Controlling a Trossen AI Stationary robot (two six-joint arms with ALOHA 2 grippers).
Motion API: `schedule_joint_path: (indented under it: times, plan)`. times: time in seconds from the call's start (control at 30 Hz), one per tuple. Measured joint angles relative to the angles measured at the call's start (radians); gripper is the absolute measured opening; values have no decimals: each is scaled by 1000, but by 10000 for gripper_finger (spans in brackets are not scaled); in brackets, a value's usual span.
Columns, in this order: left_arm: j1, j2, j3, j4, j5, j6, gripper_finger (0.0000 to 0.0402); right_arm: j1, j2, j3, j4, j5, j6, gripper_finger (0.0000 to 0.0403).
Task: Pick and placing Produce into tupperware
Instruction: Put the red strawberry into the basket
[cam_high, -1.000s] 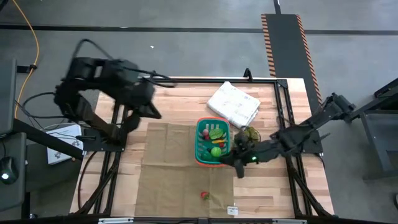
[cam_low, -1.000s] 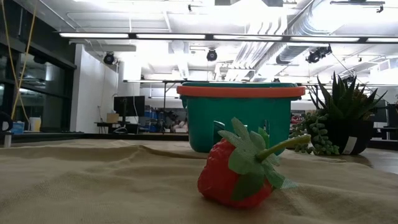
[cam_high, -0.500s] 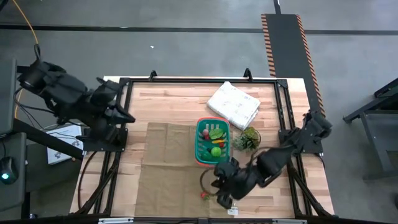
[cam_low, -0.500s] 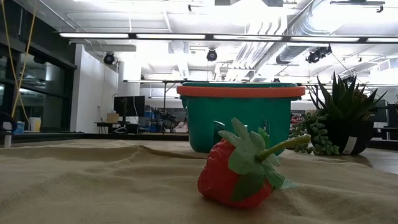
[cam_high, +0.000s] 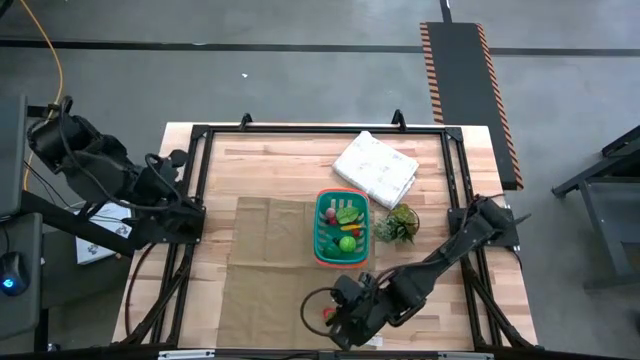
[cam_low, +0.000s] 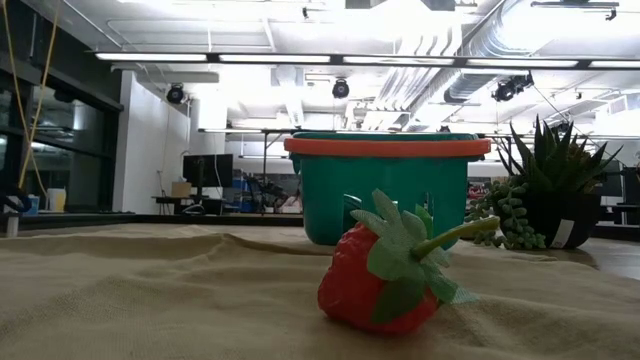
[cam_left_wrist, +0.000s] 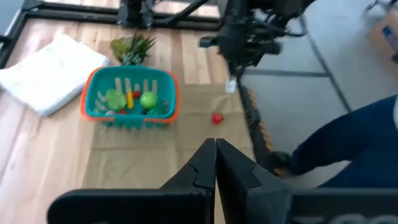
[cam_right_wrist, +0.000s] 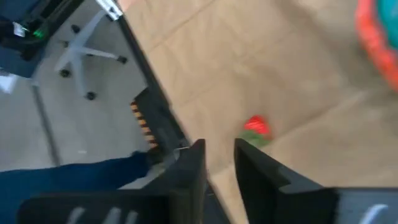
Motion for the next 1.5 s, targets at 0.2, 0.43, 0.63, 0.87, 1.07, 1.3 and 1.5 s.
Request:
schedule_joint_path:
  times: [0.2, 0.43, 0.63, 0.87, 1.07, 1.3, 1.5]
  plan:
    - [-38, -137, -233, 108, -33, -12, 0, -25, 46, 0, 114, -59, 87, 116]
    - [-36, -307, -563, 392, 66, 44, 0, -52, 78, 0, 96, -57, 174, 119]
    - [-36, -408, -814, 531, 84, 11, 0, -59, 119, 0, 72, -62, 215, 119]
    - [-35, -445, -993, 663, 99, -35, 0, -59, 172, -1, 56, -108, 250, 119]
    - [-36, -437, -1057, 740, 130, -43, 0, -53, 209, -2, 35, -155, 250, 119]
    - [-36, -436, -1066, 765, 125, -55, 0, -38, 209, -2, -10, -172, 217, 119]
    - [-35, -436, -1066, 764, 109, -78, 1, -34, 209, -2, -22, -190, 195, 119]
